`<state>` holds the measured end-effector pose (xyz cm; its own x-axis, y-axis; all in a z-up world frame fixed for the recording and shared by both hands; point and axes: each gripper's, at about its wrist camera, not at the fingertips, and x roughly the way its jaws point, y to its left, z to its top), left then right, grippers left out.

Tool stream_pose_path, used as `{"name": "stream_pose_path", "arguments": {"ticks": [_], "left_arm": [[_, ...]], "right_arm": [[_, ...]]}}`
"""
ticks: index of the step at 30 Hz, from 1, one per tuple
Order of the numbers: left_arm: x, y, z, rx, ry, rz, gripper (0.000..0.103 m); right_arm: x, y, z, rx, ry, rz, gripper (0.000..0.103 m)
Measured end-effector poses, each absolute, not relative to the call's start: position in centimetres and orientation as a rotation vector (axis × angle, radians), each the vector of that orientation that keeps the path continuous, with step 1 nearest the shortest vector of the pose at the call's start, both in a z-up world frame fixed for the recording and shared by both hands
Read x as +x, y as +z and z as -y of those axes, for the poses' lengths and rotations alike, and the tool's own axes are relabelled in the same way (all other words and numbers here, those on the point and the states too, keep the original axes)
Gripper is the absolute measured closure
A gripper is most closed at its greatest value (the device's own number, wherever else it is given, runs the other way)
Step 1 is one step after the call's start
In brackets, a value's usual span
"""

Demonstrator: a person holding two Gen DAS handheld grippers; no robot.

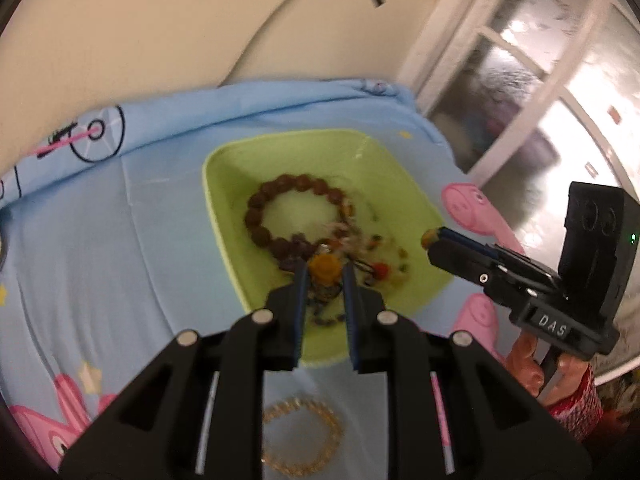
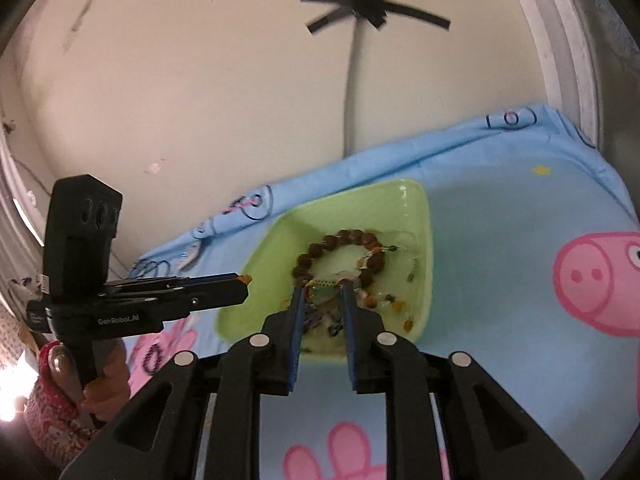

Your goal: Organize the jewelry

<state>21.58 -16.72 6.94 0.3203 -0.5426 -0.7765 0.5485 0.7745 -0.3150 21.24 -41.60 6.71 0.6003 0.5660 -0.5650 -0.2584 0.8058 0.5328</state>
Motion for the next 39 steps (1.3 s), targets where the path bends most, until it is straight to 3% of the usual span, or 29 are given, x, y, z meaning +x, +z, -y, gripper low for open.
{"name": "stream_pose_path", "arguments": {"ticks": [3,5,11,17,25,33,39], "left_arm": [[22.8,6.6,16.6,-0.003,-0.683,-1.062,0.082],[22.7,7.1,15.9,-0.034,-0.688,-1.047,0.073],[20.2,11.5,11.4,-0.105,-0.711,-0.941,0.072],[15.3,14.5,0.1,-0.172,-0.612,-0.795,0.071],[10.9,8.6,-11.1,-0.222,-0.365,-0.863,0.071],[10.8,2.7,-11.6,-0.249,-0.354,-0.972,0.071],[10.4,1.4,-10.4,-0.179,-0.317,-0.963,0.071]], "right_arm": [[22.1,6.5,41.9,0.456,0.462,-0.789,0.086],[21.8,6.9,42.2,0.48,0.457,-0.76,0.081],[20.2,8.7,42.4,0.512,0.482,-0.702,0.081],[17.4,9.8,39.3,0.514,0.582,-0.686,0.081],[15.1,7.3,31.7,0.441,0.711,-0.802,0.081],[13.7,5.9,24.4,0.272,0.775,-0.907,0.082],[13.7,6.4,17.7,0.075,0.869,-0.925,0.094]]}}
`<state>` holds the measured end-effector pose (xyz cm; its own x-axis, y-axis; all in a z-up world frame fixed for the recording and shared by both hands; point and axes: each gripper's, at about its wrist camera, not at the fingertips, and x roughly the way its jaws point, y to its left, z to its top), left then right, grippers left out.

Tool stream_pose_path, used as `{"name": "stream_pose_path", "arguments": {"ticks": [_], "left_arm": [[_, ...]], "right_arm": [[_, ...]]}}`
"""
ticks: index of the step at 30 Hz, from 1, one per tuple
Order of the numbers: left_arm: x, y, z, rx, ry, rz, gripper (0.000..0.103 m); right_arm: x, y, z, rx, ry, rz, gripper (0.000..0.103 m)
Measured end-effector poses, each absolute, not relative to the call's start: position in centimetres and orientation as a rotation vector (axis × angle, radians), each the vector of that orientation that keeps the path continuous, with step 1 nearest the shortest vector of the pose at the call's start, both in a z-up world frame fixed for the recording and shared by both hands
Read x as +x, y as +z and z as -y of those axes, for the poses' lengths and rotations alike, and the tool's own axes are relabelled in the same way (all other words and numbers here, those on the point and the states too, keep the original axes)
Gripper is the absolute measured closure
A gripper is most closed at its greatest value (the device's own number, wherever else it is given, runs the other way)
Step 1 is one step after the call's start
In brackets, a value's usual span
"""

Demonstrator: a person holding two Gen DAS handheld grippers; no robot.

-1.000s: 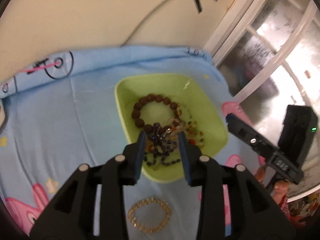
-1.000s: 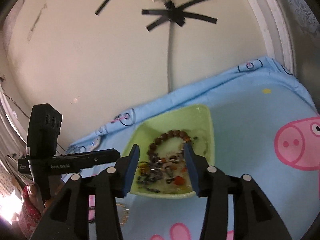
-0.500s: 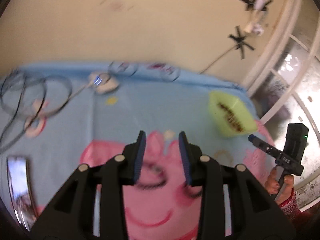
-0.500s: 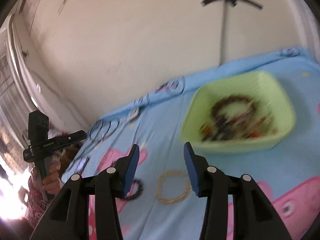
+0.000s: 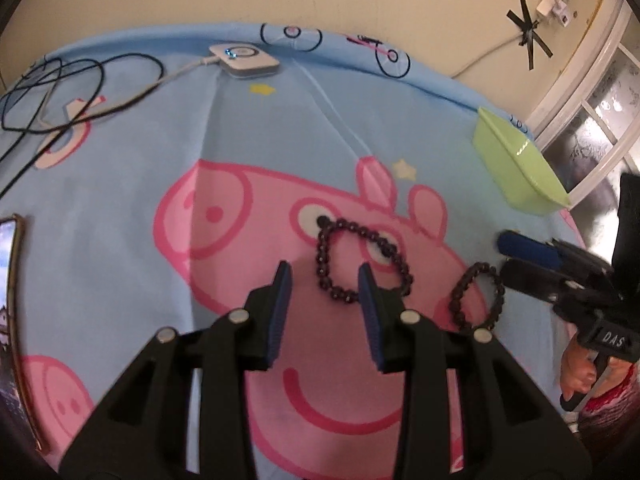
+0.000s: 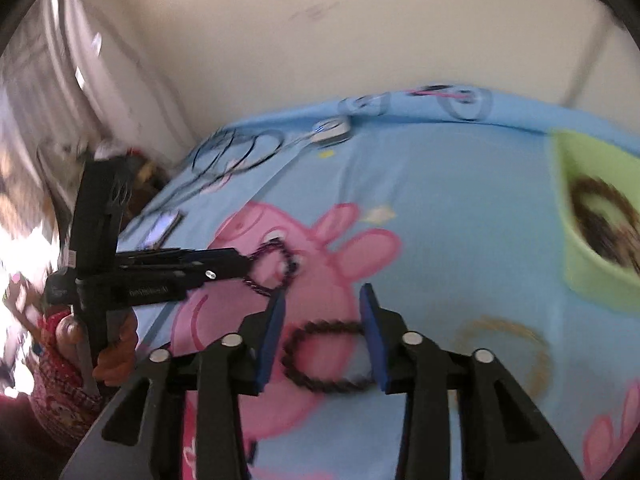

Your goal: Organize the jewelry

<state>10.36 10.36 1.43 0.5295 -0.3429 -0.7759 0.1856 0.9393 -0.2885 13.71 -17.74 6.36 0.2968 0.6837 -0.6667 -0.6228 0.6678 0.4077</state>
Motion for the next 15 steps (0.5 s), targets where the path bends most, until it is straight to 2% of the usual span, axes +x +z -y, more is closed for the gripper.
{"name": "stream_pose_path", "arguments": {"ticks": [4,6,7,12,15], "left_arm": [[10.0,1.3,-10.0,-0.143,-0.296,-0.948,0.073],[9.8,1.3,-9.8,-0.133,-0.297,-0.941,0.081],[9.7,1.3,-9.8,-0.151,-0.321,-0.944,0.091],[8.8,1.3,-9.0,-0.139,-0.329,-0.939,0.094],[8.4,1.5,-7.9,-0.161,-0.396,-0.961,0.103]], "right_arm": [[14.3,6.0,12.5,-0.023,0.925,-0.938,0.098],[14.6,5.6,10.8,-0.079,0.925,-0.944,0.101],[14.8,5.0,9.9,-0.118,0.912,-0.954,0.103],[15.3,4.0,11.2,-0.071,0.905,-0.982,0.103],[14.3,3.8,13.7,-0.02,0.907,-0.985,0.103]]}}
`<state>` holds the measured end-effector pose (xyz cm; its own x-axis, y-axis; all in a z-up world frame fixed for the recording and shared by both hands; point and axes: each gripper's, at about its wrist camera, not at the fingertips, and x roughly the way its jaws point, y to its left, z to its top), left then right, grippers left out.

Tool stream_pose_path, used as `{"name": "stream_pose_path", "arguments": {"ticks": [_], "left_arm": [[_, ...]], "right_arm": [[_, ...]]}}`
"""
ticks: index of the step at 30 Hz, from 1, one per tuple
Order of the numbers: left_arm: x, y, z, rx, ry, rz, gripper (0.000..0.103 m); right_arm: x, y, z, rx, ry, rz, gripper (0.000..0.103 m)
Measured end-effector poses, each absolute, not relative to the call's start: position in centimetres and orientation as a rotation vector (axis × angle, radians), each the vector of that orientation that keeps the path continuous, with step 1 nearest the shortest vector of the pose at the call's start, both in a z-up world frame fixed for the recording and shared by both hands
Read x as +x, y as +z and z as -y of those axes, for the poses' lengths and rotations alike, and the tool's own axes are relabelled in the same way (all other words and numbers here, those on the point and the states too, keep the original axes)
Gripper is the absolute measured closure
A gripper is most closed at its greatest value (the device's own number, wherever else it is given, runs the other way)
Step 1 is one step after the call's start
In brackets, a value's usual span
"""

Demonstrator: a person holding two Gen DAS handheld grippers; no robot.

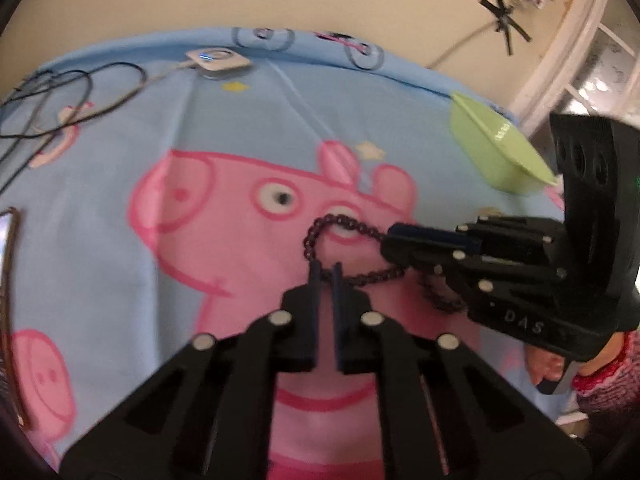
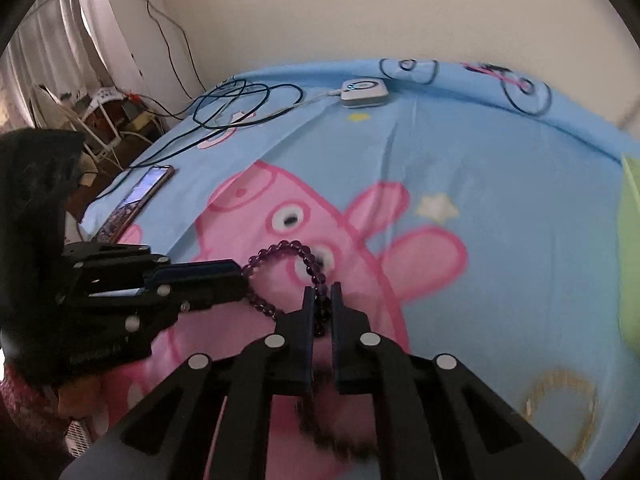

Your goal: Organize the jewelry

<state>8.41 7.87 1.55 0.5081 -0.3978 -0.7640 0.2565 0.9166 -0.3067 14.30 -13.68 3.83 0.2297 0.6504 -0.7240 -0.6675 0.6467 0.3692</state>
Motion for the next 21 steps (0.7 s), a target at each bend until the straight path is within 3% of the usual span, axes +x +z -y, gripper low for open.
{"name": "stream_pose_path", "arguments": {"ticks": [13,21], "left_arm": [[11.1,9.9,4.2,-0.049,-0.64,-0.827,0.103],[14.2,11.1,10.6,0.035,-0.718,-0.813,0.102]], "right_arm": [[15.5,10.6,27.7,0.263,0.771,-0.744,0.103],[19.4,13.7,34.3,0.304,0.702,-0.684,0.103]]}}
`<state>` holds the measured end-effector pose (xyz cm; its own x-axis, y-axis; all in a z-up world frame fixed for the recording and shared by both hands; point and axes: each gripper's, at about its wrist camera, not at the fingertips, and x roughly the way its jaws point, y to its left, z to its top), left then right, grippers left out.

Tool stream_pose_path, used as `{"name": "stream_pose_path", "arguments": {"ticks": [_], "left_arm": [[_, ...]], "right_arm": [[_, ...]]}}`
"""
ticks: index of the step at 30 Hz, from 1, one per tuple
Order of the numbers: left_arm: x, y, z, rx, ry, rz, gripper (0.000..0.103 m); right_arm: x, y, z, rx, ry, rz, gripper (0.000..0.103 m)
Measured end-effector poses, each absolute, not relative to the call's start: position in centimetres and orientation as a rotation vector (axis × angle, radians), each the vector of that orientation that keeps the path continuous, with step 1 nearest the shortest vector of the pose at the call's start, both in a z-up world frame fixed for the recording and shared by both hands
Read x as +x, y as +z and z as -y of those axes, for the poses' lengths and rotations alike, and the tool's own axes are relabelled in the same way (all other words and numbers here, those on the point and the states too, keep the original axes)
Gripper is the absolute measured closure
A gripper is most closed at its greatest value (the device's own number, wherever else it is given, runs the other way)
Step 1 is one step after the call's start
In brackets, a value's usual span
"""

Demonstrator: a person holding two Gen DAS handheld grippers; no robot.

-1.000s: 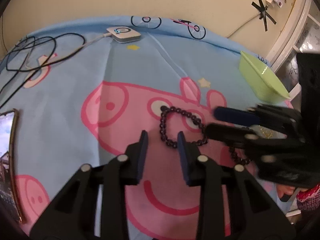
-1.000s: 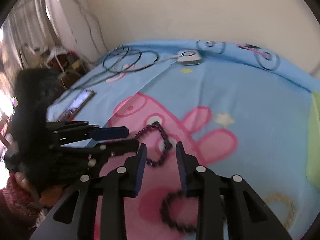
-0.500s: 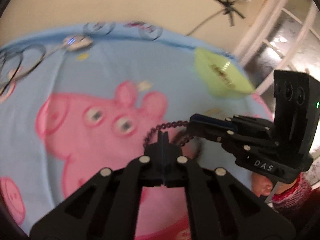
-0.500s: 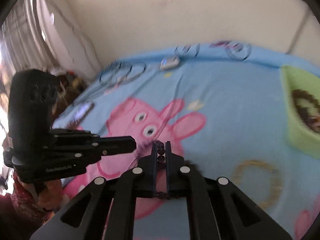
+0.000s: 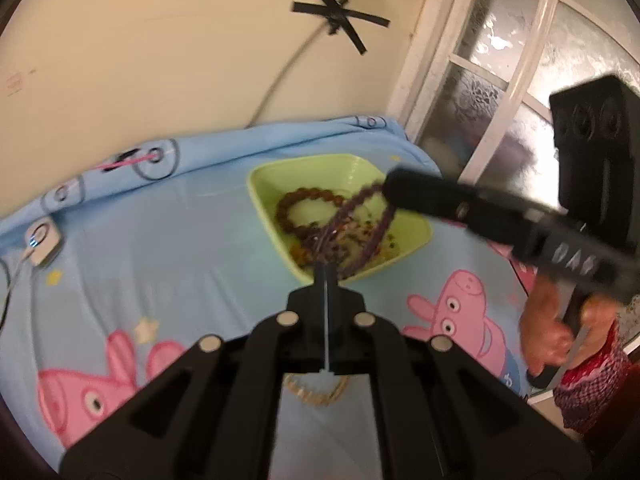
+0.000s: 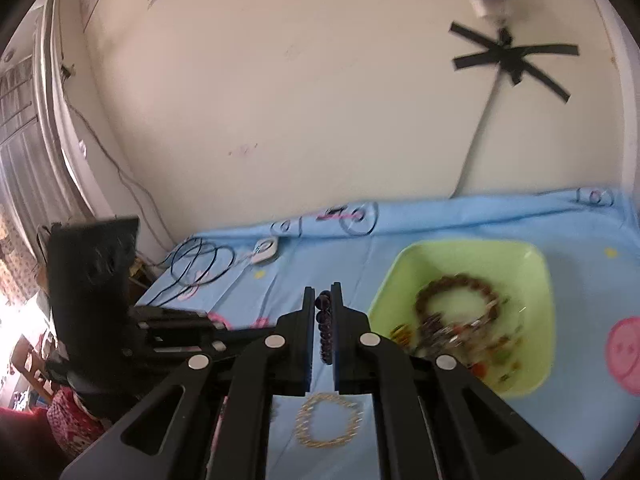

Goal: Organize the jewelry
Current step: 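Carry both dark bracelets into the green bowl and open both grippers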

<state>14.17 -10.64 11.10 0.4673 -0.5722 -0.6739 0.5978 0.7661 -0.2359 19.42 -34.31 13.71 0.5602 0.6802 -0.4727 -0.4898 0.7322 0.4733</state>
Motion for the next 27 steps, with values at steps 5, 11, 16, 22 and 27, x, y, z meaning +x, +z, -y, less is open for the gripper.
{"name": "stream_pose_path", "arguments": {"ticks": [5,11,16,22,27], "left_arm": [[16.4,10.5,12.6,0.0,-0.739,-0.843,0.096],[18.5,9.9,15.0,0.016,-0.758,-0.844,0.096],[20.9,8.6,17.2,0.064,-0.717,-0.871,0.096],[23.0,8.6,16.4,-0.003,-0.667,-0.914,0.096],[19.8,10.0,11.6,-0.069,-0.669,-0.859,0.096]], "right_arm": [[20.6,14.6,36.3,0.262,0.665,-0.66,0.103],[23.2,12.4,36.4,0.271,0.642,-0.708,0.103],[25.2,10.2,35.8,0.284,0.612,-0.746,0.103],[27.6,8.6,36.5,0.251,0.461,-0.768,0.103],[24.3,9.4,38.0,0.311,0.456,-0.715,0.103]]}}
